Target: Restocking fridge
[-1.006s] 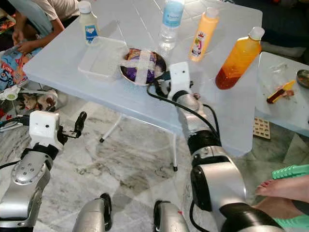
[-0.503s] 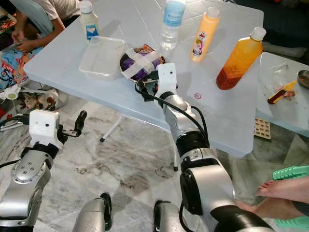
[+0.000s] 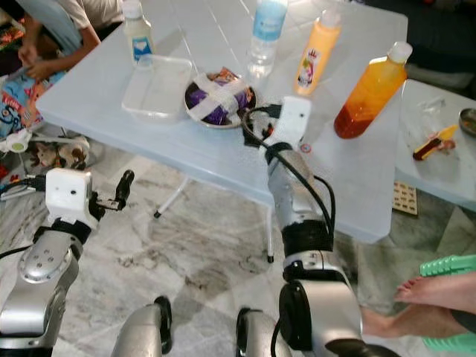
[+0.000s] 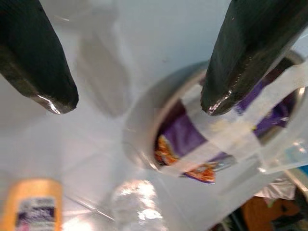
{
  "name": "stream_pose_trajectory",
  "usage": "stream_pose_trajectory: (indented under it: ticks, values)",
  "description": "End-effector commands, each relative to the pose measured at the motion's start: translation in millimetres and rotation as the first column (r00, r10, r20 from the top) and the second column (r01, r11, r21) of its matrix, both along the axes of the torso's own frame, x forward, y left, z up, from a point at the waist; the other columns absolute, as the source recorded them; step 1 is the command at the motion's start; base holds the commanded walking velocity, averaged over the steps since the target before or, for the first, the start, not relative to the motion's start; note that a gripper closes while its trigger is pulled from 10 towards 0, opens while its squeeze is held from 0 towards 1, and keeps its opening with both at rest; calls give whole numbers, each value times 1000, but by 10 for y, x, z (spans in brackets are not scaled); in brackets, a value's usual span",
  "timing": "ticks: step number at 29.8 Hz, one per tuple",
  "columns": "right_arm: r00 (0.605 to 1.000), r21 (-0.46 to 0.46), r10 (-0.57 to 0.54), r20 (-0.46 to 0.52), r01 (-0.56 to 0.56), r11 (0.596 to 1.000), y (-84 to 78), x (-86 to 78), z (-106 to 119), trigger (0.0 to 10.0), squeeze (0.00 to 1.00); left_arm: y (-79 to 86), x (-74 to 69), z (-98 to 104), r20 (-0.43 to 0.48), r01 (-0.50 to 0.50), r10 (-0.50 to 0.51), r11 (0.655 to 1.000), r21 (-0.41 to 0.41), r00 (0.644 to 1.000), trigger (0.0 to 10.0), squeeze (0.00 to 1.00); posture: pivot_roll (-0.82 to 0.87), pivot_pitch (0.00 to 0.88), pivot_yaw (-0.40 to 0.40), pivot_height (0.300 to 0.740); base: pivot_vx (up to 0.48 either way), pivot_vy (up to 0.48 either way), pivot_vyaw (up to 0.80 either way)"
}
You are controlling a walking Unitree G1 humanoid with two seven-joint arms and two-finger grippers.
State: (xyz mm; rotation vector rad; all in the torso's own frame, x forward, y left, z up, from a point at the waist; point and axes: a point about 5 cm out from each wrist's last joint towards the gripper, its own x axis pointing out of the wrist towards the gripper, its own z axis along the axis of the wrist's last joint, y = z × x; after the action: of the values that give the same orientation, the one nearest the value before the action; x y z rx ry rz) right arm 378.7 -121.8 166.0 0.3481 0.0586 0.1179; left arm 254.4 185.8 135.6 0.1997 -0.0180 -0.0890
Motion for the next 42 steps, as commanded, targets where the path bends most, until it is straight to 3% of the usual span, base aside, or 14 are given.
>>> stream_pose_trajectory:
  ticks: [1,16,17,18,19,28,29,30,31,32,38,42]
  values:
    - [1000,47,-11,-18,12,999,0,63,73,10000,0,-3,-6,-20,-9,7,-7,1000,8,1000,10000,0,102,189,-46,740,0,0,0]
    - [996,237,-18,-91,39,971,153,257,251,10000,0,58,-45,13,-19,18,-17,999,35,1000,10000,0,140,203,-24,740,0,0,0]
    - [994,251,-14,-112,42,967,197,255,229,6588,0,62,-41,20,-18,19,-18,999,37,1000,10000,0,143,204,-22,740,0,0,0]
    - [993,256,-14,-117,44,966,223,249,216,1765,0,62,-39,24,-18,19,-18,999,38,1000,10000,0,145,204,-21,740,0,0,0]
    - [993,271,-11,-119,43,962,261,242,202,0,0,63,-39,27,-18,20,-19,999,39,1000,10000,0,146,204,-20,740,0,0,0]
    - [981,301,-25,-192,83,950,291,223,79,0,0,60,-42,28,-21,24,-23,999,43,1000,10000,0,149,205,-20,740,0,0,0]
    - [980,298,-25,-197,84,951,287,223,70,1882,0,59,-42,29,-21,24,-23,999,43,999,10000,0,149,205,-20,740,0,0,0]
    - [979,295,-27,-201,86,951,281,223,65,7294,0,59,-42,30,-21,24,-23,999,43,1000,10000,0,148,205,-21,740,0,0,0]
    - [979,295,-27,-201,86,951,281,223,65,7294,0,59,-42,30,-21,24,-23,999,43,1000,10000,0,148,205,-21,740,0,0,0]
    - [978,295,-29,-206,90,951,265,225,58,10000,0,58,-41,29,-21,24,-23,999,42,1000,10000,0,148,205,-22,740,0,0,0]
    - [973,309,-42,-229,113,944,195,235,28,10000,0,53,-42,28,-22,26,-25,999,42,999,10000,0,150,202,-22,740,0,0,0]
    - [966,366,-40,-256,136,921,119,259,28,10000,0,55,-40,28,-24,32,-31,999,43,999,10000,0,153,200,-18,740,0,0,0]
